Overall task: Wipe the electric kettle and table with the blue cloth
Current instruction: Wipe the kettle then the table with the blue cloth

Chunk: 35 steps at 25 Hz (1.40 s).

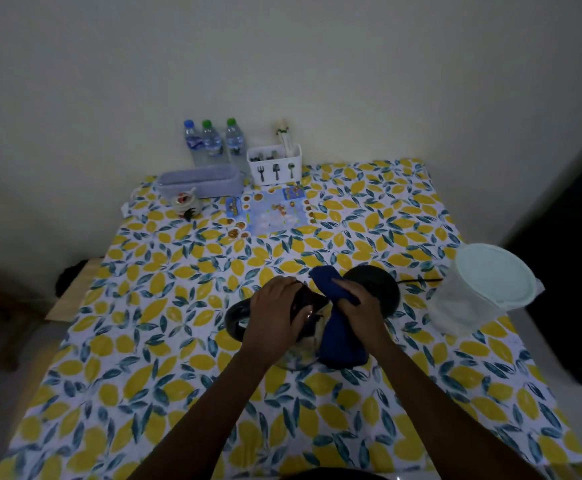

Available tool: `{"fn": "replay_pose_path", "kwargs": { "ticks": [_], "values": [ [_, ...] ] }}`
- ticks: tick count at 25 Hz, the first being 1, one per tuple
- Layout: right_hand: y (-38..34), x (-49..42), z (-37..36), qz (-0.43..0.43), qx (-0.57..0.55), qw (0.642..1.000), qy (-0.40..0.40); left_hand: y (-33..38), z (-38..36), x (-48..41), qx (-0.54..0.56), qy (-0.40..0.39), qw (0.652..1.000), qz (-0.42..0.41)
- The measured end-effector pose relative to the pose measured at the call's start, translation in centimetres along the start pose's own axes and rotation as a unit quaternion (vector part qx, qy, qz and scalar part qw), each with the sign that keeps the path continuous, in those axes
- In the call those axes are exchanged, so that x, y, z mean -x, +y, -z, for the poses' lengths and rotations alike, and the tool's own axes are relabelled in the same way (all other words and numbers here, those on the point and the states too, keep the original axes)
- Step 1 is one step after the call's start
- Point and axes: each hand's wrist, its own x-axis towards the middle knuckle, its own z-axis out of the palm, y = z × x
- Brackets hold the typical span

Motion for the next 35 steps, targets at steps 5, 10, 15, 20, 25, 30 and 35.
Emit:
{"fn": "replay_pose_path", "kwargs": {
  "ticks": [5,10,15,20,25,30,35],
  "values": [
    [-2.6,-5.2,-2.9,-0.224,-0.083,0.963,-0.122,-0.7,-0.5,0.2,0.035,-0.043,0.997,0.048],
    [-0.5,-4.7,-3.3,-0.267,-0.157,0.947,-0.086,-0.9,-0.3,-0.2,0.042,-0.06,0.996,0.042],
    [3.2,0.8,-4.8,-0.209,-0.27,0.94,0.004,-1.1,-0.1,-0.6,0.026,-0.095,0.995,0.036],
    [2.1,1.5,-6.1,-0.152,-0.276,0.942,0.114,-1.2,0.2,-0.8,0.027,-0.124,0.992,0.028],
    [0.0,0.9,-5.3,-0.168,-0.347,0.922,0.047,-3.8,3.2,-2.8,0.137,-0.285,0.948,0.04],
    [1.4,5.9,-7.5,-0.171,-0.338,0.925,0.03,-4.8,3.0,-2.1,0.148,-0.234,0.959,0.058],
    [-0.8,9.5,-13.2,-0.123,-0.054,0.981,0.137,-6.2,3.2,-2.7,0.169,-0.261,0.949,0.054]
  ]
}}
